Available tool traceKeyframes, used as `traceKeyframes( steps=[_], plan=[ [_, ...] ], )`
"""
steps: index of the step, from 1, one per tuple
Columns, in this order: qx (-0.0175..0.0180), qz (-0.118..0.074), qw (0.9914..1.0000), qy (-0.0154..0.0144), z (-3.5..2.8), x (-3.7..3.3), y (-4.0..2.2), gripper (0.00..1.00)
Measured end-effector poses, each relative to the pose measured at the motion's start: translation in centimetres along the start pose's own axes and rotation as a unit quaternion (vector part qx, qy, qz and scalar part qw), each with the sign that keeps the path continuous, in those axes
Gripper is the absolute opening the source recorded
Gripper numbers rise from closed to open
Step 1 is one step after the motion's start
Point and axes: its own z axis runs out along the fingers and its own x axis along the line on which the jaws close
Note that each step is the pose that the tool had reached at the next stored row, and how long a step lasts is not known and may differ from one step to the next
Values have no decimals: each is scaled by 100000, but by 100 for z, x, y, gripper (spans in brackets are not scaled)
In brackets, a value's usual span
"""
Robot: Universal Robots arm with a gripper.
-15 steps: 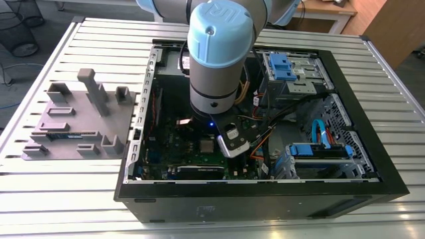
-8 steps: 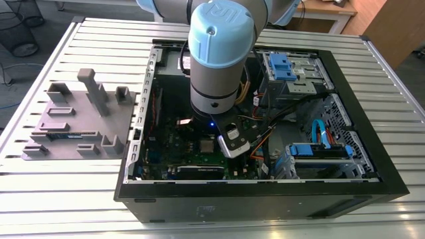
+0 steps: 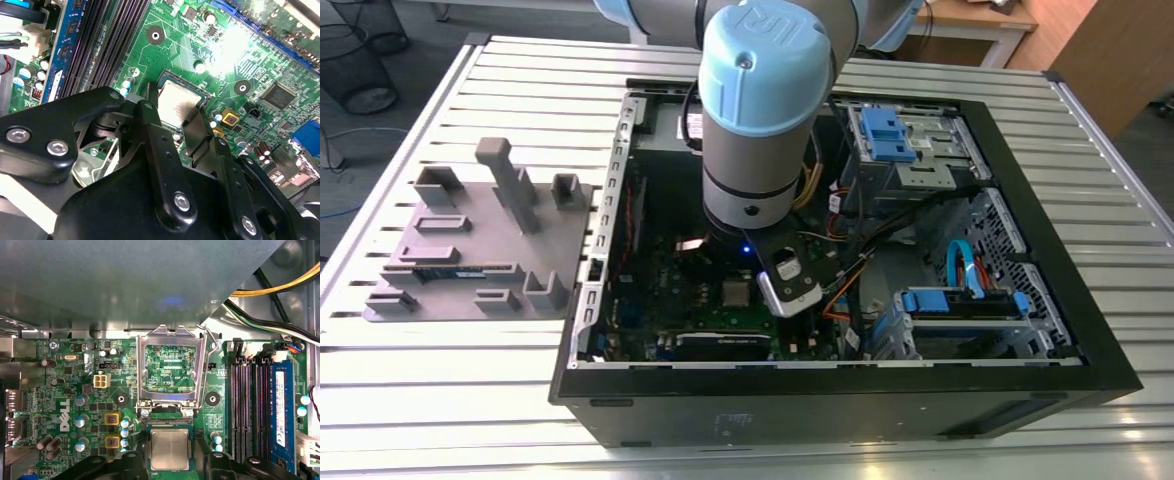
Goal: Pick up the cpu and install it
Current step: 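Place the cpu into insertion slot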
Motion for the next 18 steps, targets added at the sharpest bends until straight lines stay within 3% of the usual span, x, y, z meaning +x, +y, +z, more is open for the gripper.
traceKeyframes(
  steps=[1, 18],
  plan=[
    [-1, -1, 100000, -1, 0, 0, 0, 45],
    [-145, -1, 100000, -12, -30, -2, 2, 45]
  ],
)
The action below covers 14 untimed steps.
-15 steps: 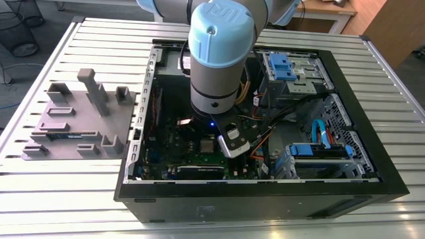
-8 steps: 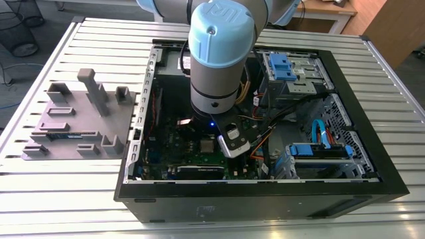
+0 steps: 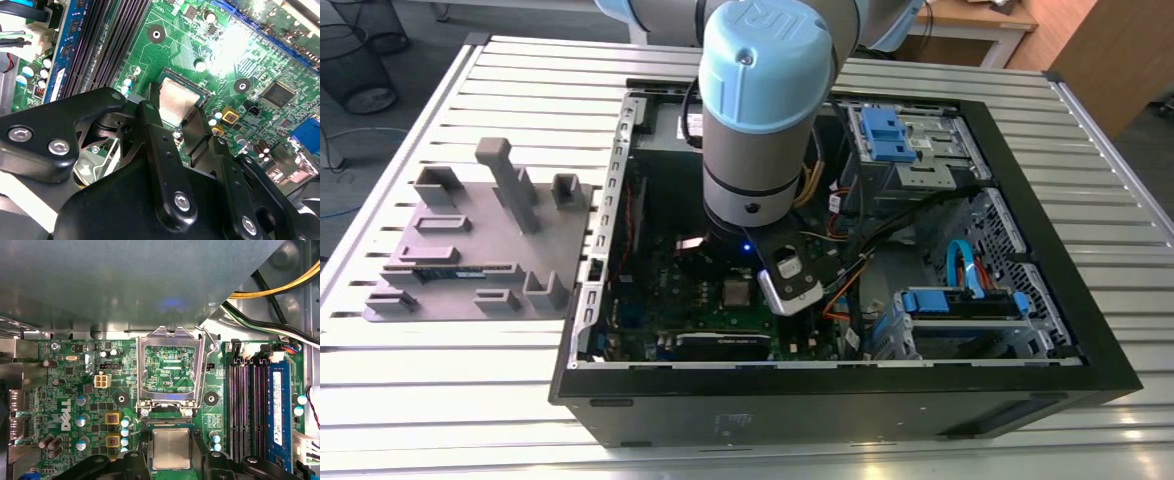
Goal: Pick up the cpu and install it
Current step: 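Place the cpu into insertion slot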
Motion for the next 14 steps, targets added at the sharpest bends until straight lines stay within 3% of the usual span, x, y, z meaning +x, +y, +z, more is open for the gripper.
traceKeyframes(
  steps=[14],
  plan=[
    [10, 0, 100000, 0, -1, 4, 0, 41]
  ],
)
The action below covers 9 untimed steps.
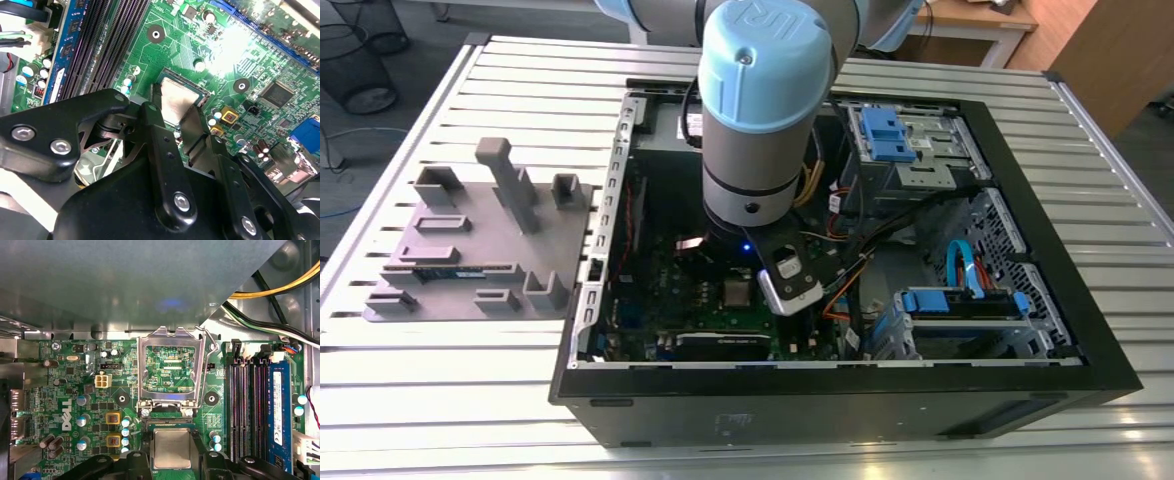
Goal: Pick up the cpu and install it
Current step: 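Place the cpu into insertion slot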
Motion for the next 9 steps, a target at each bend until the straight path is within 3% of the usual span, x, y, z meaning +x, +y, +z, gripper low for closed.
traceKeyframes(
  steps=[3, 9],
  plan=[
    [11, -3, 100000, 0, -1, 0, 0, 36],
    [4, -3, 100000, 0, 0, 1, 0, 36]
  ],
)
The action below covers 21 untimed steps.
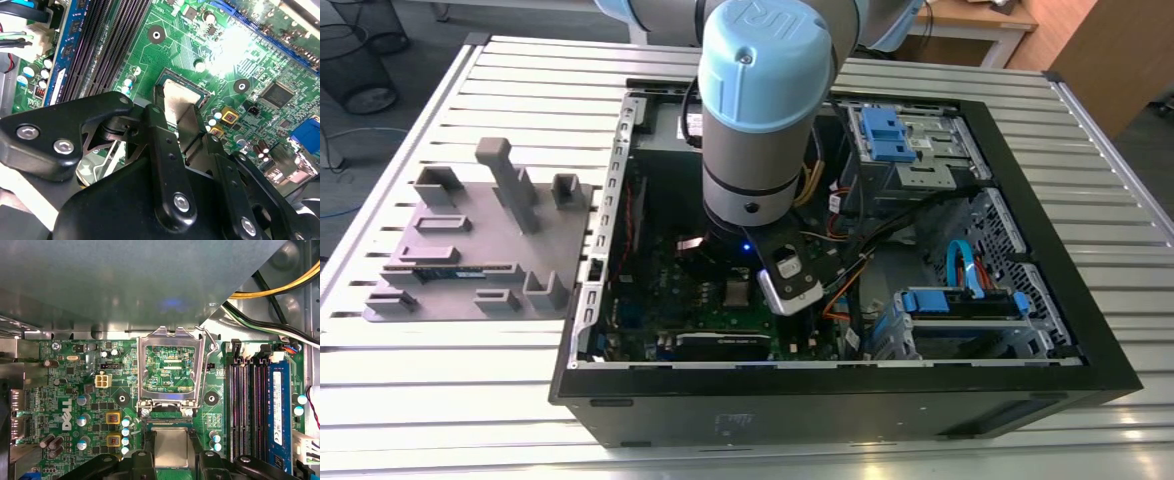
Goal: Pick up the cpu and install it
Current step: 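Place the cpu into insertion slot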
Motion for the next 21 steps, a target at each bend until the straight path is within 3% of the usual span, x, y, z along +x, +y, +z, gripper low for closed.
traceKeyframes(
  steps=[6, 7, 21],
  plan=[
    [-14, 6, 100000, -3, 1, 1, 0, 37],
    [-13, 6, 100000, -1, 1, 1, 0, 43],
    [6, 2, 100000, 0, -22, 5, 0, 43]
  ],
)
